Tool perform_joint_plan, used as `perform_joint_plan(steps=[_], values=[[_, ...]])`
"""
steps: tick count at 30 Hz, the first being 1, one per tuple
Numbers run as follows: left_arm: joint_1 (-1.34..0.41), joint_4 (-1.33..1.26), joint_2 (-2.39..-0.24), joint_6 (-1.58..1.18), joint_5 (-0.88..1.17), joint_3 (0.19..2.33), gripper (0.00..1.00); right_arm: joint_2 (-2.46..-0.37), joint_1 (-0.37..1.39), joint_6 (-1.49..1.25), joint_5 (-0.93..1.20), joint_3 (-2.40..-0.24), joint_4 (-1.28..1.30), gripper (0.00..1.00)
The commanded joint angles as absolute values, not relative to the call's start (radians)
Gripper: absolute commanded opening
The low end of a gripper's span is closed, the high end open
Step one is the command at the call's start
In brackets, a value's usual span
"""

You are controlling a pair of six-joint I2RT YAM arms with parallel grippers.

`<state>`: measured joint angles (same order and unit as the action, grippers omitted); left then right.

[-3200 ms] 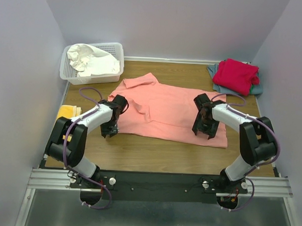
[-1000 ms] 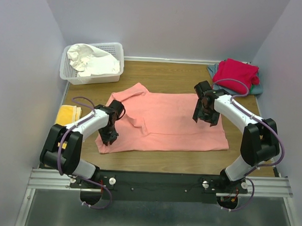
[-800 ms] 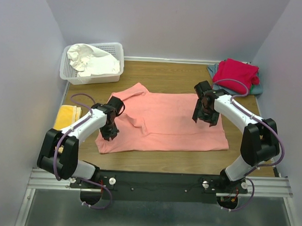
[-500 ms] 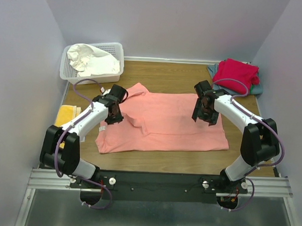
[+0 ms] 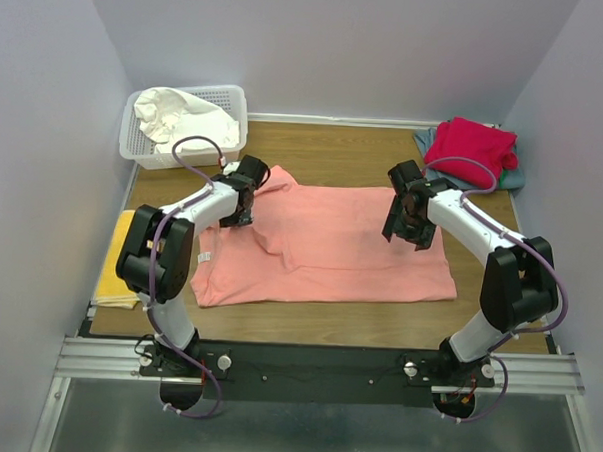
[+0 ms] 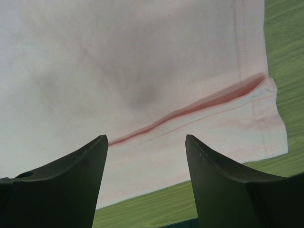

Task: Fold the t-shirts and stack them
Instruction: Fold the tshirt

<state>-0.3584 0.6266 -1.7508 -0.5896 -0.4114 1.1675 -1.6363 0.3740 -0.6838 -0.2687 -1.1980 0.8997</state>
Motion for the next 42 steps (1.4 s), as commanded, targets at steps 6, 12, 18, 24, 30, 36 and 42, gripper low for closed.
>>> perform_joint_plan(steps=[6,12,18,24,30,36,42], values=[[-0.305,0.565,-1.816,-0.526,-0.466,1.193,0.24,-1.629,0.380,-0.721,-0.262,-1.190,0.890,0.74],[-0.299,0.548,-1.815,-0.509,-0.442,1.172,0.00,-1.634,0.380,-0.726,-0.262,-1.190,0.891,0.74],[-0.296,0.551,-1.792,-0.503,-0.428,1.170,0.09,-1.640,0.380,-0.727,-0.259,-1.183,0.890,0.74],[-0.296,0.566,-1.753,-0.497,-0.416,1.190,0.14,-1.638,0.382,-0.727,-0.258,-1.180,0.888,0.74],[-0.296,0.581,-1.735,-0.482,-0.378,1.210,0.20,-1.641,0.382,-0.719,-0.258,-1.180,0.888,0.74],[-0.296,0.574,-1.709,-0.462,-0.310,1.195,0.38,-1.644,0.380,-0.716,-0.259,-1.178,0.888,0.74],[-0.296,0.565,-1.716,-0.449,-0.266,1.175,0.40,-1.649,0.380,-0.715,-0.262,-1.181,0.890,0.74]])
